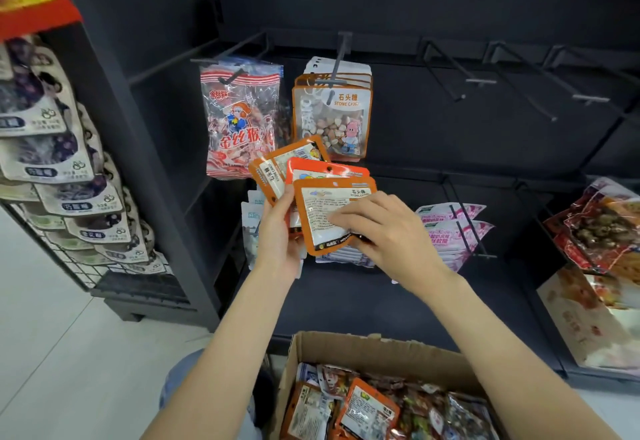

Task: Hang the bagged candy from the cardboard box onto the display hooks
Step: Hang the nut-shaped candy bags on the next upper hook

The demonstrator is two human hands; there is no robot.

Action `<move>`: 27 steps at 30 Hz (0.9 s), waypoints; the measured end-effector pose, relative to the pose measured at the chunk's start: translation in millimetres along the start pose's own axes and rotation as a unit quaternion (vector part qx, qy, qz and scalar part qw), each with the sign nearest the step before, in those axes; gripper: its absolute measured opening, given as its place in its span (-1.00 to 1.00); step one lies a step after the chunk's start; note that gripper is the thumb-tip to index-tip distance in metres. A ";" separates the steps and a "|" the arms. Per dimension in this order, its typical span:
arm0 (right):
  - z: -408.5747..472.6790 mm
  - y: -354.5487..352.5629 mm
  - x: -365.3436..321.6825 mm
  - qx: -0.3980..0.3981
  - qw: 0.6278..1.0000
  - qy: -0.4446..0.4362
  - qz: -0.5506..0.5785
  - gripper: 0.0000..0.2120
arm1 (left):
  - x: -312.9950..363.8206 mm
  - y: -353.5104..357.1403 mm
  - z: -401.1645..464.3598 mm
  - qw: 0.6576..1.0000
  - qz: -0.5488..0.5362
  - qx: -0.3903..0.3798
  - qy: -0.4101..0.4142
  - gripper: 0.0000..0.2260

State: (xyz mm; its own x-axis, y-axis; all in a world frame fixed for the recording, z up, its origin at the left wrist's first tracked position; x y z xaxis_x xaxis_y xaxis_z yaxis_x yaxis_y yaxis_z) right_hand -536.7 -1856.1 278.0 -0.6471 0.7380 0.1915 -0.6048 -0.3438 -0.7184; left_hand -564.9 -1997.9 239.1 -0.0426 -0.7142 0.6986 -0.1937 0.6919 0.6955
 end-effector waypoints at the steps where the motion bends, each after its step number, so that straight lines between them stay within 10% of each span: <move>1: -1.3 -3.2 0.4 0.001 1.000 0.008 0.020 -0.74 | 3.4 -2.4 1.9 1.000 0.017 0.009 0.011 -0.80; 5: -4.7 -31.3 16.6 0.113 0.942 0.227 0.218 -0.61 | 25.1 -12.4 9.0 0.960 0.225 0.020 0.162 -0.73; 10: -3.1 -32.3 39.5 0.268 0.698 0.408 0.523 -0.30 | 46.1 -16.8 6.8 0.869 0.417 -0.031 0.262 -0.63; 12: 7.4 -21.6 34.3 0.270 0.655 0.424 0.564 -0.32 | 47.0 -13.5 5.1 0.834 0.484 -0.048 0.262 -0.64; 15: 18.5 -6.6 24.7 0.279 0.630 0.459 0.561 -0.48 | 47.7 -1.1 -0.4 0.775 0.557 -0.071 0.292 -0.75; 23: 13.3 12.5 21.3 0.308 0.659 0.527 0.440 -0.59 | 57.7 27.8 10.4 0.786 0.523 -0.119 0.309 -0.70; 27: 19.3 17.0 29.2 0.312 0.672 0.498 0.451 -0.60 | 55.0 17.2 34.2 0.831 0.519 -0.068 0.190 -0.82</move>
State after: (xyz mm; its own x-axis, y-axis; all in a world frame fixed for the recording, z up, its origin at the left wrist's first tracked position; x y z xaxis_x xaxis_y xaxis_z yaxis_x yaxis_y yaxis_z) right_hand -574.8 -1851.6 284.4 -0.4364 -0.0176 -0.8996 -0.4535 -0.8592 0.2367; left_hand -604.1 -2028.9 283.7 0.2007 0.3411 0.9184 -0.1317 0.9383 -0.3197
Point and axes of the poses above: each hand's wrist, its own z-axis towards the middle knuckle, its own y-axis out of the palm, x = y × z, the point moved 5 cm from there along z, towards the middle knuckle, and after that the axes turned 6 degrees about -z, right-handed, at the moved point
